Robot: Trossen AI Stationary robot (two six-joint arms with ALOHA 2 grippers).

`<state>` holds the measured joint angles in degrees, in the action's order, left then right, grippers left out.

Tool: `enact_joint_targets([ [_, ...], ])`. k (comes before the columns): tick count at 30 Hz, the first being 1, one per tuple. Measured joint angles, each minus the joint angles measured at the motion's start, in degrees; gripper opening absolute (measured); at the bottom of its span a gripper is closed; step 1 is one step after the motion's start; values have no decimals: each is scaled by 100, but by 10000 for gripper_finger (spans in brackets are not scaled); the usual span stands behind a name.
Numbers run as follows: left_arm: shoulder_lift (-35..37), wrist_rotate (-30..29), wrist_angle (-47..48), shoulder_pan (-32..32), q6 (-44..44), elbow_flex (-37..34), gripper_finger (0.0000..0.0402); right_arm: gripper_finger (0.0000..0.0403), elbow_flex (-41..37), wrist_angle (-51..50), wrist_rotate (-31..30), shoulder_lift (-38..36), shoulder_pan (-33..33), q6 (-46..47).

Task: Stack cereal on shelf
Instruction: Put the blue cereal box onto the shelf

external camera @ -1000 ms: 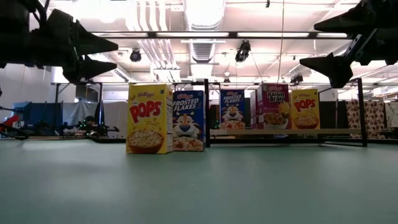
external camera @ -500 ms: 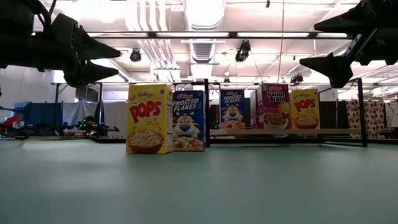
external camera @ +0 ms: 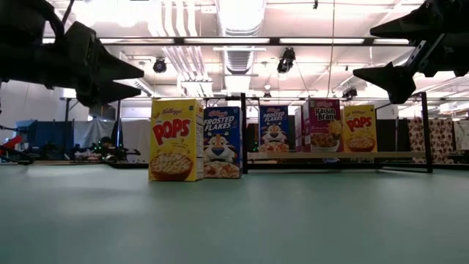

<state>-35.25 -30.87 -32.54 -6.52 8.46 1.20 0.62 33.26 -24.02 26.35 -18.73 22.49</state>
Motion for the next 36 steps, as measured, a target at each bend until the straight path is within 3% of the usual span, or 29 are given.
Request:
enact_joint_targets([
  [12,-355,2,-31,0,-5,2,399,373,0,0,1,-2,1,1],
  [32,-132,-5,-2320,2,-1,-60,399,373,0,0,3,-2,-1,1],
  [36,-108,-5,-2376,2,-1,-62,399,373,2,2,3,0,-1,-1],
])
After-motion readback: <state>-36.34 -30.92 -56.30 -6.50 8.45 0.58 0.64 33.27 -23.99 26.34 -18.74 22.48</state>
